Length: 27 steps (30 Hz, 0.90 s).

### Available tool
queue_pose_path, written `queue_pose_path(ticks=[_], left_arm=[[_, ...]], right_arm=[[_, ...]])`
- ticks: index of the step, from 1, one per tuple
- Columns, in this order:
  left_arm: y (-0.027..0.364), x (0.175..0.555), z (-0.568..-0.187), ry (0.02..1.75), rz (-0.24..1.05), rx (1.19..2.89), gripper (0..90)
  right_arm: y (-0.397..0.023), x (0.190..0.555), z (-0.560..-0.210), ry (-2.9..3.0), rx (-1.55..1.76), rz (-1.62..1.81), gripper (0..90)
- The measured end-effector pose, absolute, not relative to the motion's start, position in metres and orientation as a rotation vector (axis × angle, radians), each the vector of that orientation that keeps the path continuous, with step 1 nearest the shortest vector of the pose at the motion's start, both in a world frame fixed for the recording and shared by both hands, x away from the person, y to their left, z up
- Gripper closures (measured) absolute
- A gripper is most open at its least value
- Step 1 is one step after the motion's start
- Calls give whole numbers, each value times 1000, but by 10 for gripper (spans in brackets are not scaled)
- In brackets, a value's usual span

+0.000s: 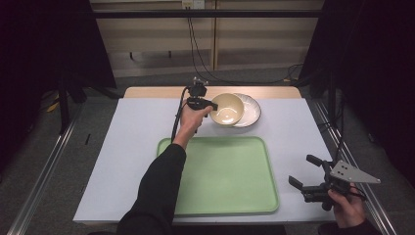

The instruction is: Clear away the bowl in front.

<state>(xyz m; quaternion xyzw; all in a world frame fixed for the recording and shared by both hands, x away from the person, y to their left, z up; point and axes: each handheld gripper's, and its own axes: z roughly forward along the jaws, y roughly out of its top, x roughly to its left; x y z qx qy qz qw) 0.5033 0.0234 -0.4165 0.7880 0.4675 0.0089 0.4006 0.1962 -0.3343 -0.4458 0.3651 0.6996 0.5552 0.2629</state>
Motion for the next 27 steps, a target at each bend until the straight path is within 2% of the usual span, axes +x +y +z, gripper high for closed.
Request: queue_pose_path(ticks=[10,27], left_arm=[[28,487,-409,1139,7,2003,838],[13,455,-401,1019,-44,2037,837]], right_arm=[[-334,196,-446,1894,984,1510,3],[-336,196,-445,1885,974,1494,2]])
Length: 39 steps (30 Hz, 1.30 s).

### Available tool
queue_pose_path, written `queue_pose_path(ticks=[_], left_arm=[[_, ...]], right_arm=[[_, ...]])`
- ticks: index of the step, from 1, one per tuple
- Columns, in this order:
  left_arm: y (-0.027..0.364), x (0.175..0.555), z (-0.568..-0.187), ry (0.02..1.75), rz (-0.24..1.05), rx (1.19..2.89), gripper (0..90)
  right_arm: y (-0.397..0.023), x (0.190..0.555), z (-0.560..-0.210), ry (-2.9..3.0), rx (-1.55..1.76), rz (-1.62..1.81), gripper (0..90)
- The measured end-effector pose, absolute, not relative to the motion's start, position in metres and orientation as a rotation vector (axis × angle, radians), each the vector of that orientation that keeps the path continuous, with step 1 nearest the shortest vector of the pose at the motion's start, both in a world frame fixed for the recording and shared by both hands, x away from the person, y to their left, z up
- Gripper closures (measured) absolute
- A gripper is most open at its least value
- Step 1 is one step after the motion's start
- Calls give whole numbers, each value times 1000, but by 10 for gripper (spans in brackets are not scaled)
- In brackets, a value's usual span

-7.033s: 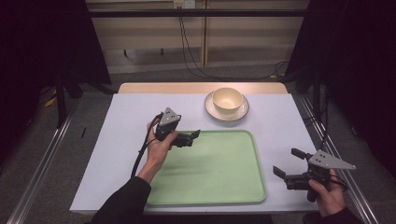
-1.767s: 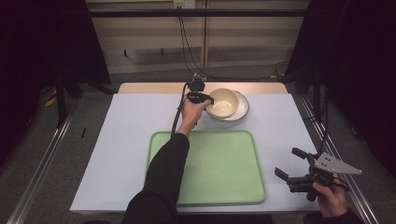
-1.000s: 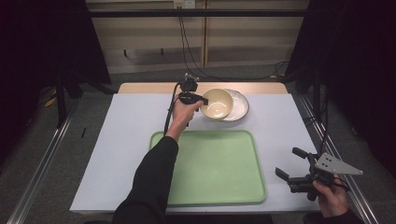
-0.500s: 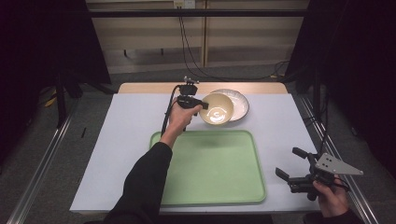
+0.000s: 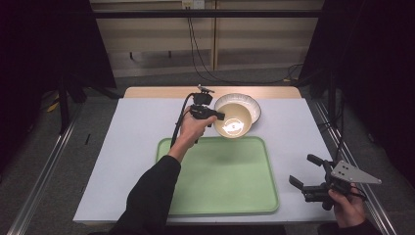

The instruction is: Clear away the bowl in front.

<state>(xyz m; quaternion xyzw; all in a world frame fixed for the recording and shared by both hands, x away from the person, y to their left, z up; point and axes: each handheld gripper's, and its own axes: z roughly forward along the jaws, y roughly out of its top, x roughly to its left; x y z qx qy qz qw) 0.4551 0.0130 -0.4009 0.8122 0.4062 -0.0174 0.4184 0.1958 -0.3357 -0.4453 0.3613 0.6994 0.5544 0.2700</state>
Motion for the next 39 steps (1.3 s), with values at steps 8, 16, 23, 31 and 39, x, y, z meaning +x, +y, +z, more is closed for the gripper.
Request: queue_pose_path(ticks=[8,16,23,31,39], left_arm=[[1,447,-399,990,-76,2047,838],[-19,441,-407,970,-84,2096,837],[-28,440,-410,960,-117,2104,837],[-44,436,-416,922,-151,2144,837],[-56,431,-422,904,-174,2177,837]], right_arm=[[-335,196,-445,1882,973,1504,3],[-335,196,-445,1881,962,1505,3],[-335,196,-445,1882,966,1508,3],[-335,195,-445,1880,973,1508,3],[-335,195,-445,1878,974,1508,3]])
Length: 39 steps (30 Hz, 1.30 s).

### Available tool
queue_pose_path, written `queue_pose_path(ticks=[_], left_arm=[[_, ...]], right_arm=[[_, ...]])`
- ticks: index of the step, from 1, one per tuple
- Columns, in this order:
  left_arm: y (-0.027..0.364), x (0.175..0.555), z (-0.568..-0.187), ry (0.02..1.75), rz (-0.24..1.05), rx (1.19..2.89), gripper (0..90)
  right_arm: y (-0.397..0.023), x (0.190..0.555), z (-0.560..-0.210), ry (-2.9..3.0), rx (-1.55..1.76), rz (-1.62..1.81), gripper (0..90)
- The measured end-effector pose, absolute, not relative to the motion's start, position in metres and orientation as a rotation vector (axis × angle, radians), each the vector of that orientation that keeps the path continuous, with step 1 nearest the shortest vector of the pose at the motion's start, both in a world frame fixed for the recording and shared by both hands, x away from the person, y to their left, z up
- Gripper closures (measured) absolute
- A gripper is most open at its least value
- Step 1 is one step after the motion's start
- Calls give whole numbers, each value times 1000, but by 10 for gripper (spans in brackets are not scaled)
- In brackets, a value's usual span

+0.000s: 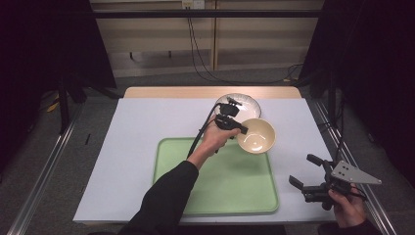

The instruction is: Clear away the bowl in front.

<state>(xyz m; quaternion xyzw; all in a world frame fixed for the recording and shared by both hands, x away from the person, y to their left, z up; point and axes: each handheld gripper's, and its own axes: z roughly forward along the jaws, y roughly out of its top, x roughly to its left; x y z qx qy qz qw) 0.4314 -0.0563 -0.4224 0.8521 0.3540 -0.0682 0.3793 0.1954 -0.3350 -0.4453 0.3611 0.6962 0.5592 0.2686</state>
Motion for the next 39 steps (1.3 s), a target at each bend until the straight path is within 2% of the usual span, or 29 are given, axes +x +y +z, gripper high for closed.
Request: queue_pose_path(ticks=[29,39], left_arm=[[-60,434,-451,919,-201,2260,834],[-62,433,-456,985,-207,2209,828]], right_arm=[[-336,195,-445,1879,973,1508,2],[-335,196,-446,1882,975,1514,2]])
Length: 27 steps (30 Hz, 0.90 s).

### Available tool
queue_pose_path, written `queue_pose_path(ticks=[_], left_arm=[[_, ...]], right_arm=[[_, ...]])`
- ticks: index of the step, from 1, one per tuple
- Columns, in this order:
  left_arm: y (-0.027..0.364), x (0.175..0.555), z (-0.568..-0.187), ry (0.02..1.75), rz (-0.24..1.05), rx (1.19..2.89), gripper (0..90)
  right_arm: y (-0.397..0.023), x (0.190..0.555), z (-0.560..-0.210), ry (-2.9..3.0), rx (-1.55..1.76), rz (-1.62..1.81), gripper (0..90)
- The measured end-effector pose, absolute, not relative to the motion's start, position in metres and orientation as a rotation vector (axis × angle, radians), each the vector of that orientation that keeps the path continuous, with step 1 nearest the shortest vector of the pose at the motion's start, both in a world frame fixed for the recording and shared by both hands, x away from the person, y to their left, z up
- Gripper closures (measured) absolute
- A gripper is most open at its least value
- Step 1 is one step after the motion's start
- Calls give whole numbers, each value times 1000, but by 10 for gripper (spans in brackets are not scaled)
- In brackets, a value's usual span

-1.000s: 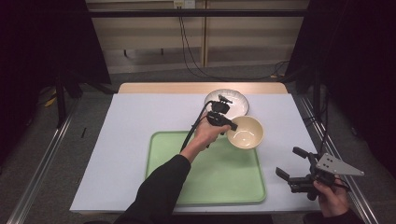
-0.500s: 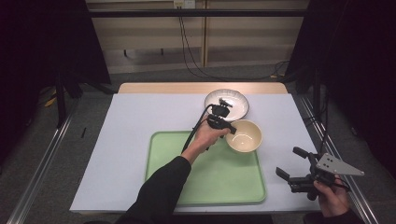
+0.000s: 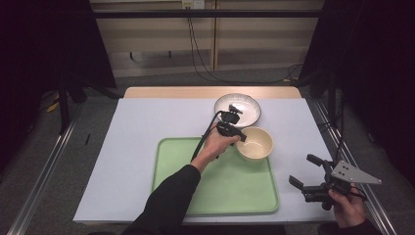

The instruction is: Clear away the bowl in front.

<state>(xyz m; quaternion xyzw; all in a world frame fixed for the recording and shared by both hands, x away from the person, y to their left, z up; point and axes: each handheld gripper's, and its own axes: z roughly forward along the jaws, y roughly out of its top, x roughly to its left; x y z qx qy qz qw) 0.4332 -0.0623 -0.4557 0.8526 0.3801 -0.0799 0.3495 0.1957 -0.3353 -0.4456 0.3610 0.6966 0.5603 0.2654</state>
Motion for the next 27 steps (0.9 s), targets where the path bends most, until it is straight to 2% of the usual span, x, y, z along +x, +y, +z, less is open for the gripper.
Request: queue_pose_path(ticks=[4,7,22,24,27], left_arm=[[-66,430,-456,959,-153,2225,823],[-66,431,-457,971,-178,2206,818],[-63,428,-460,928,-137,2167,799],[-63,426,-459,900,-83,2158,761],[-63,426,-458,892,-68,2160,716]], right_arm=[[-336,195,-446,1882,977,1511,2],[-336,195,-445,1873,972,1520,2],[-336,195,-445,1879,970,1512,2],[-336,195,-445,1878,974,1514,2],[-336,195,-445,1880,970,1513,2]])
